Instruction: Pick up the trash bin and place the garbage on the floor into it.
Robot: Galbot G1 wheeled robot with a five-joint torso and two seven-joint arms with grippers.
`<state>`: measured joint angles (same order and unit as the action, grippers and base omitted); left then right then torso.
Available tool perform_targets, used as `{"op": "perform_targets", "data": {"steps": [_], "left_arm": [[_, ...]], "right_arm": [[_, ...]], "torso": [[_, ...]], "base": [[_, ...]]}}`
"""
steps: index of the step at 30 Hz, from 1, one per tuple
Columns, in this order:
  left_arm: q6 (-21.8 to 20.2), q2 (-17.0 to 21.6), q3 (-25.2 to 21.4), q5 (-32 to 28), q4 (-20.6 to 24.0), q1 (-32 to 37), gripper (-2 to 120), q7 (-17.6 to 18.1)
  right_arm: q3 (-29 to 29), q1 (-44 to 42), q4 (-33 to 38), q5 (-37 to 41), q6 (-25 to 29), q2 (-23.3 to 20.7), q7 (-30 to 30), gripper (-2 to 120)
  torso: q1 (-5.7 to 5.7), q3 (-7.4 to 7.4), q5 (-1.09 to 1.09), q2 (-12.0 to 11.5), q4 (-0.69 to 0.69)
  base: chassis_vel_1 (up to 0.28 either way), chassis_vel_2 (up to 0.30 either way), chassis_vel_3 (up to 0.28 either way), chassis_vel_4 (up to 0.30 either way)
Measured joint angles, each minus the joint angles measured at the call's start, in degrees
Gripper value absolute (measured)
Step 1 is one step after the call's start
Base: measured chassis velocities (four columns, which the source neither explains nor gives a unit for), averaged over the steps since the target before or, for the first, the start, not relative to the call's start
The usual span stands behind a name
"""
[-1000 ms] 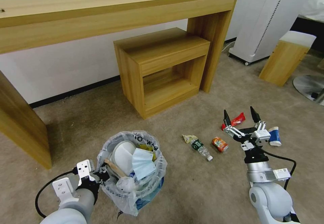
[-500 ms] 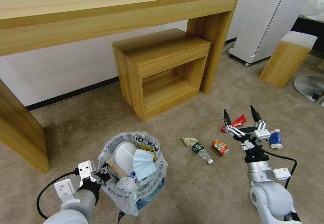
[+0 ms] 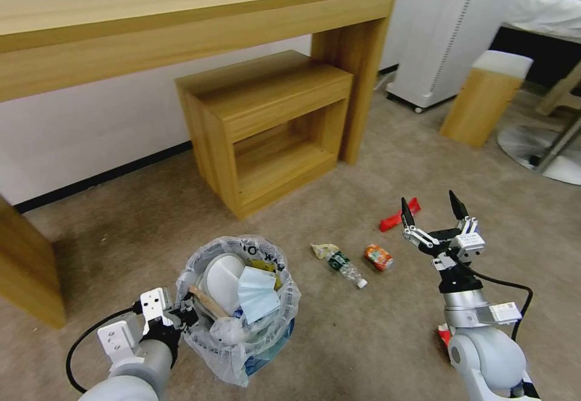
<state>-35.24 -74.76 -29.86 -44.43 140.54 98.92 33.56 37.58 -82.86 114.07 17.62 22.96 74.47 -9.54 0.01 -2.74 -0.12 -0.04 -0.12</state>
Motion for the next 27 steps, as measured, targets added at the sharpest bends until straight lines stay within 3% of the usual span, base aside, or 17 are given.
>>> {"op": "perform_targets", "data": {"steps": [12, 17, 21, 23, 24, 25, 27], "left_arm": [[0.85, 0.01, -0.07, 0.12, 0.01, -0.19, 0, -0.11], [0.88, 0.38, -0.29, 0.1, 0.0, -0.15, 0, -0.05], [0.89, 0.91, -0.55, 0.04, 0.32, -0.02, 0, 0.08], [0.9, 1.18, -0.72, 0.01, 0.56, -0.04, 0, 0.19], [0.9, 1.23, -0.74, -0.03, 0.68, -0.09, 0, 0.21], [0.9, 1.23, -0.74, -0.03, 0.68, -0.09, 0, 0.21], [0.91, 1.0, -0.64, -0.01, 0.71, -0.11, 0, 0.22]], "right_arm": [[-0.45, -0.07, 0.02, -0.15, -0.07, -0.46, 0.33, 100], [-1.8, -1.3, 0.89, -1.13, -2.22, -2.45, 4.64, 100], [-3.26, -3.59, 2.68, -2.46, -7.86, -7.69, 10.64, 100], [-3.76, -5.83, 4.67, -2.73, -13.6, -13.16, 13.1, 100], [-3.93, -7.47, 6.65, -2.19, -19.84, -16.55, 14.82, 100], [-3.93, -7.47, 6.65, -2.19, -19.84, -16.55, 14.82, 100], [-4.56, -9.03, 9.1, 1.24, -29.29, -20.06, 17.87, 100]], "torso": [[0.0, 0.0, 0.0, 0.0, 0.0], [0.0, 0.0, 0.0, 0.0, 0.0], [0.0, 0.0, 0.02, 0.0, 0.0], [0.0, 0.0, 0.0, 0.0, 0.0], [0.0, 0.0, -0.01, 0.0, 0.0], [0.0, 0.0, -0.01, 0.0, 0.0], [0.0, 0.0, 0.0, 0.0, -0.01]], "base": [[-0.067, -0.063, -0.056, -0.056], [0.0, 0.0, 0.0, 0.0], [0.0, 0.0, 0.0, 0.0], [0.0, 0.0, 0.0, 0.0], [0.0, 0.0, 0.0, 0.0], [0.0, 0.0, 0.0, 0.0], [0.0, 0.0, 0.0, 0.0]]}}
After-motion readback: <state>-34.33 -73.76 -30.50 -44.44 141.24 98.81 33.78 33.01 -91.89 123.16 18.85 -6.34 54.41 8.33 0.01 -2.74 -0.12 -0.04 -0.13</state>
